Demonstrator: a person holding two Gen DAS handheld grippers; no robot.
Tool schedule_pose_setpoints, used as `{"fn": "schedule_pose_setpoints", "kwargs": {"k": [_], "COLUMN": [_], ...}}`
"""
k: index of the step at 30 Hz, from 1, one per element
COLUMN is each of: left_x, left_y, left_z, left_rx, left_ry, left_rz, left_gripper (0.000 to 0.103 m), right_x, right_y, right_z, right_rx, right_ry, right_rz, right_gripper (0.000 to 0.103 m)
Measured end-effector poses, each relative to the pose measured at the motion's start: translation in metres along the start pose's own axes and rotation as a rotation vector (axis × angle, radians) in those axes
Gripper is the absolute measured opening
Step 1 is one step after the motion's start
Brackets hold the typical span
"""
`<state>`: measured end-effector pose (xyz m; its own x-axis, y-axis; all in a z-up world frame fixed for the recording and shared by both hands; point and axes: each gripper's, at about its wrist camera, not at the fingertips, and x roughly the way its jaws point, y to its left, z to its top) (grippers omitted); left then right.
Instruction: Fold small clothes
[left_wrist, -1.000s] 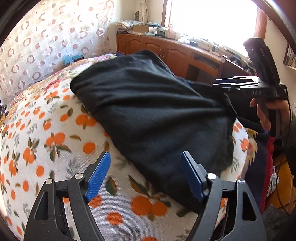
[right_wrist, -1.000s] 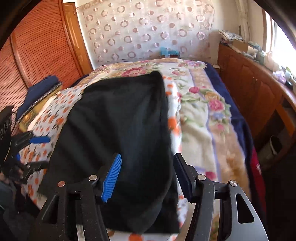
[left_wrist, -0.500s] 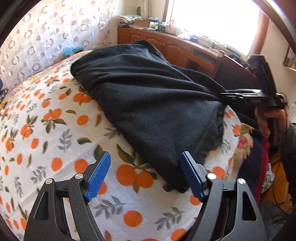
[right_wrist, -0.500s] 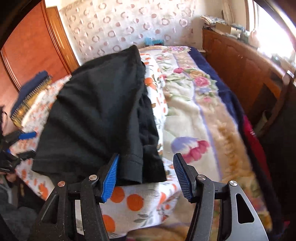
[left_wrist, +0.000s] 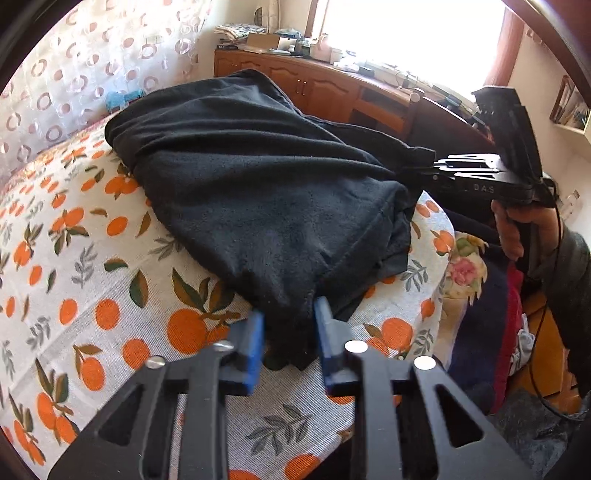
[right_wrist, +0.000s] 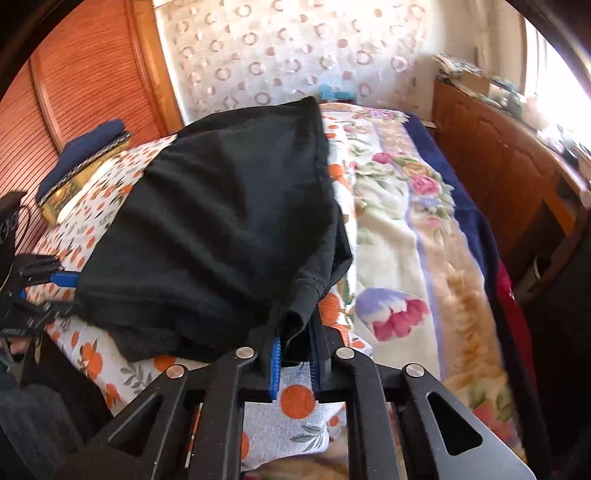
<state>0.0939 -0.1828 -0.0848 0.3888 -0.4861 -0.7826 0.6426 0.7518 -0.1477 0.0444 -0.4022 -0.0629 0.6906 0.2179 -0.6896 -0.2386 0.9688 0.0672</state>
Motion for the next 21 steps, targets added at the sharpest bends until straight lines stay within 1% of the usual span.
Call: {"fn": "schedule_pose_setpoints", "kwargs": {"k": [1,3,4,7,10,12,15,18,21], "left_x": [-0.003,-0.014,-0.019,-0.039,-0.050,-0.052,-0.048,-0.036,-0.018], "left_y": [-0.001,0.000,0.001,0.008,0.024,0.042,0.076,0.107,0.143], "left_z": [0.002,0.010,0.014,0.033,0.060,0.079,0.114,0.141,0.167], "left_rx": [0.004,0.005,0.005,-0.008,-0.019,-0.053,-0.108,-0.139,-0.180], "left_ry": [-0.013,-0.046,-0.064,-0.134,-0.192,-0.216,-0.243,-0.250,-0.239], "left_rz": [0.003,-0.017,-0.022,-0.046,-0.028,-0.028,-0.006,0.046,0.069], "left_gripper": [0.016,0.015,0.011,0.010,0.010,0.010,0.010,0.010,0.010], "right_x": [-0.001,-0.003,-0.009,-0.031,-0.044,-0.045,-0.035,-0.012,0.020], "right_y": [0.001,0.002,0.001,-0.005,-0.010,-0.012,-0.015,-0.016,-0.022], "right_z": [0.001,0.005,0.010,0.027,0.050,0.070,0.098,0.134,0.169], "right_rx": [-0.013,-0.031,-0.039,-0.030,-0.034,-0.041,-0.060,-0.069,-0.058], "right_ry": [-0.002,-0.012,-0.030,-0.115,-0.185,-0.220,-0.248,-0.264,-0.272], "right_rz": [0.008,0.026,0.039,0.089,0.106,0.111,0.110,0.105,0.088], "right_gripper": [0.010,0.009,0.009,0.009,0.009,0.009,0.009,0.009,0.009]}}
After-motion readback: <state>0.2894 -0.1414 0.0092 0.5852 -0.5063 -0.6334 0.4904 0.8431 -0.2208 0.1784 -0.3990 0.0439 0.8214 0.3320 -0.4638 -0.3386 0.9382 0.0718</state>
